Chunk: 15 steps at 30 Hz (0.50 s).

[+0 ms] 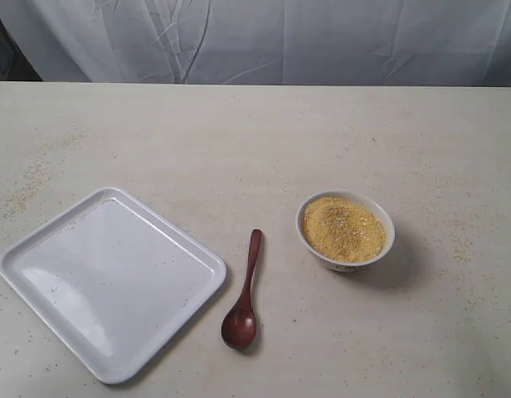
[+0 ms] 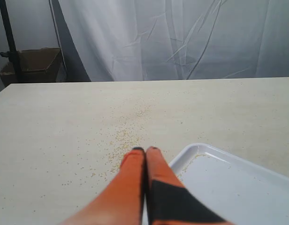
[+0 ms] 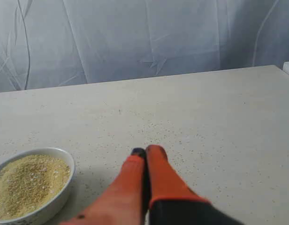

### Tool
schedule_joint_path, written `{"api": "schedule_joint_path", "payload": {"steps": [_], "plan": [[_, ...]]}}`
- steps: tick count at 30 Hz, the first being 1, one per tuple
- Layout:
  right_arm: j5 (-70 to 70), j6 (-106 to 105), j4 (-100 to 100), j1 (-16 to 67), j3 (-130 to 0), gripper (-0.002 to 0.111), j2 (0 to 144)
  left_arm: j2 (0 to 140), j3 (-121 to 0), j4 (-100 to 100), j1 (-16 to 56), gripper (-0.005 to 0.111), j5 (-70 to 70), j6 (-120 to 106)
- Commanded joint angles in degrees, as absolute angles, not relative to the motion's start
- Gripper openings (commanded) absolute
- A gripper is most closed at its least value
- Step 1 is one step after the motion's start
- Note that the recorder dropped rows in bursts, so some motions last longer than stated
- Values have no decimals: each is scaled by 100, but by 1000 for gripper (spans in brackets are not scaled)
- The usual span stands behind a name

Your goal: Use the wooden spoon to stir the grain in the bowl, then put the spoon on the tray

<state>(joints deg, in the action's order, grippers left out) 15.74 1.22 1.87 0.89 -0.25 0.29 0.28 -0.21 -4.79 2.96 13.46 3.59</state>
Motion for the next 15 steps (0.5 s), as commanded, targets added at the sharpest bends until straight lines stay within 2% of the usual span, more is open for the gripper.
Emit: {"api": "schedule_joint_path", "payload": {"steps": [1, 11, 15], "plan": [[1524, 107, 156, 69, 0, 0, 0, 0, 0, -492, 292, 0, 1324, 378], [1514, 107, 156, 69, 0, 0, 0, 0, 0, -492, 292, 0, 1324, 378], [822, 107, 200, 69, 0, 0, 0, 0, 0, -492, 292, 0, 1324, 378]]}}
